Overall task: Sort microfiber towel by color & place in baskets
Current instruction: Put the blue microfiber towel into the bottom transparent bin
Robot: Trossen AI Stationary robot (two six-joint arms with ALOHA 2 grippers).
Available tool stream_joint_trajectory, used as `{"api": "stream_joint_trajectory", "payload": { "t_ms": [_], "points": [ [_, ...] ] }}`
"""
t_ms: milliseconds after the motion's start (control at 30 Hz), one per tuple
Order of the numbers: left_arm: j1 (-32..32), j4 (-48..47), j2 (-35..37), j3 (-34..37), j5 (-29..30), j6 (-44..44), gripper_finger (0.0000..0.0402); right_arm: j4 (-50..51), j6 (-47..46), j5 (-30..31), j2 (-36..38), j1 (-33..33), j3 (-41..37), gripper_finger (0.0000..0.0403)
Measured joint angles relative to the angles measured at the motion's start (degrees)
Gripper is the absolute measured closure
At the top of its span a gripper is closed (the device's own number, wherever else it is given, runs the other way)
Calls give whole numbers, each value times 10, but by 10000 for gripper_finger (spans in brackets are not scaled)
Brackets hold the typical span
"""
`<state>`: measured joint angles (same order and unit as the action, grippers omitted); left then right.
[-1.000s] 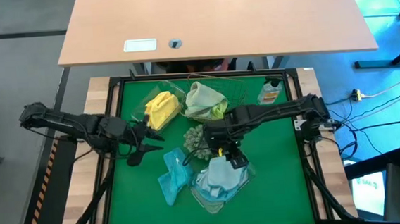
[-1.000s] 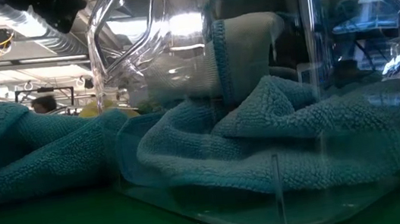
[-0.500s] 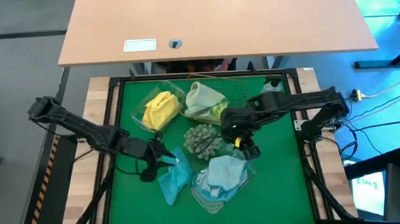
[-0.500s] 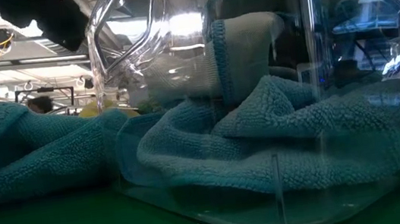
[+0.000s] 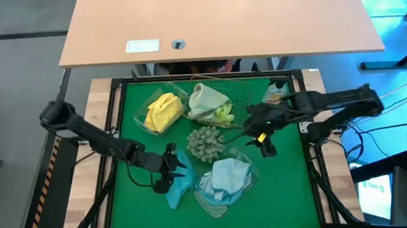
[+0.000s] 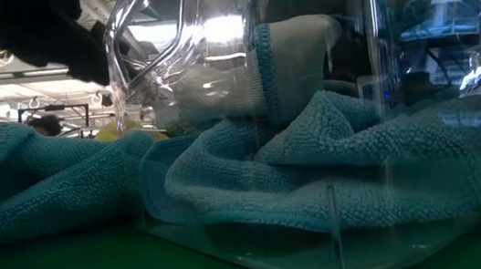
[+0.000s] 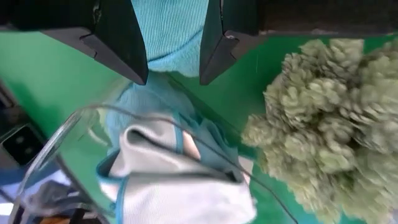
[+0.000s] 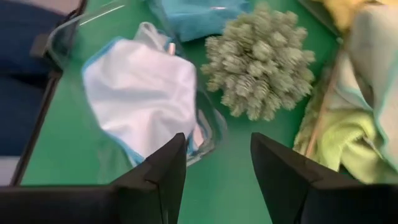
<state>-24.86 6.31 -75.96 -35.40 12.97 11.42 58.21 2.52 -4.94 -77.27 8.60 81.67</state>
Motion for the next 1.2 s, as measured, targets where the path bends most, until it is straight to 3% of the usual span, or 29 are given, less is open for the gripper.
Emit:
{"api": "stream_joint_trajectory", "payload": {
  "t_ms": [267,600,1000,1200],
  "points": [
    [-25,9,-58,0,-6,3,262,-114,-76,15,111,0,-163,223],
    [-29,12,-146,0,-4,6,262,-224,-134,45,208,0,-310,223],
    [-19,18,-206,-3,-2,50,265,-280,-147,45,228,0,-350,223],
    [-19,13,-202,-5,-2,51,308,-279,-144,46,228,1,-350,223]
  ]
}}
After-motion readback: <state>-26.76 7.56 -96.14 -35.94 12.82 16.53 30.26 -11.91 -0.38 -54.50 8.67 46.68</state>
